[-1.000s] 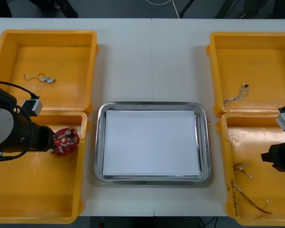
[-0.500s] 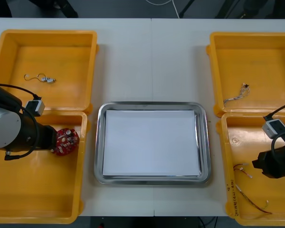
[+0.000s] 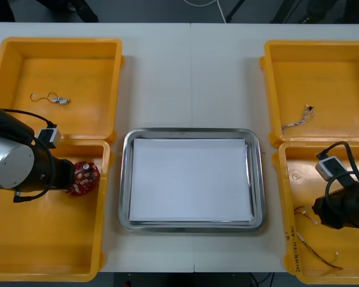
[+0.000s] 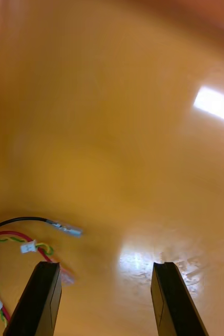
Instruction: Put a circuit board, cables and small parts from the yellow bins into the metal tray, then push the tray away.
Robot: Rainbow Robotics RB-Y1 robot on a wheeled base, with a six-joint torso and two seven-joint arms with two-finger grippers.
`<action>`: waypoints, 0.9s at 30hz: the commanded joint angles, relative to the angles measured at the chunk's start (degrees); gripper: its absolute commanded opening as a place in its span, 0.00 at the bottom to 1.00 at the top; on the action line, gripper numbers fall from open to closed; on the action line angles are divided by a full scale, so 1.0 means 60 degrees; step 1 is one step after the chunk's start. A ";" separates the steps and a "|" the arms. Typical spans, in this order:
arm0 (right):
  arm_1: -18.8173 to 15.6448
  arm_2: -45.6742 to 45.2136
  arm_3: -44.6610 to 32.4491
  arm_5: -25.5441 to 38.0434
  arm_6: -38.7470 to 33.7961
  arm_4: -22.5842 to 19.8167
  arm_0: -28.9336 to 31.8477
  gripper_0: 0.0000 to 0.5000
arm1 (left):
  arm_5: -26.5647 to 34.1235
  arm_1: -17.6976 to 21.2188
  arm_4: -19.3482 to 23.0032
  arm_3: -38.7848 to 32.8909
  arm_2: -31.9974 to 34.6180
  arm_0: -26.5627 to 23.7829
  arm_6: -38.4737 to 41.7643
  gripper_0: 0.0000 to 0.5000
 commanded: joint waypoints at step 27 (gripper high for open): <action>-0.0454 0.1083 -0.0252 -0.1540 -0.0525 0.0819 0.1069 1.00 | -0.0273 -0.0126 -0.0156 -0.0074 -0.0195 0.0279 0.0980 0.14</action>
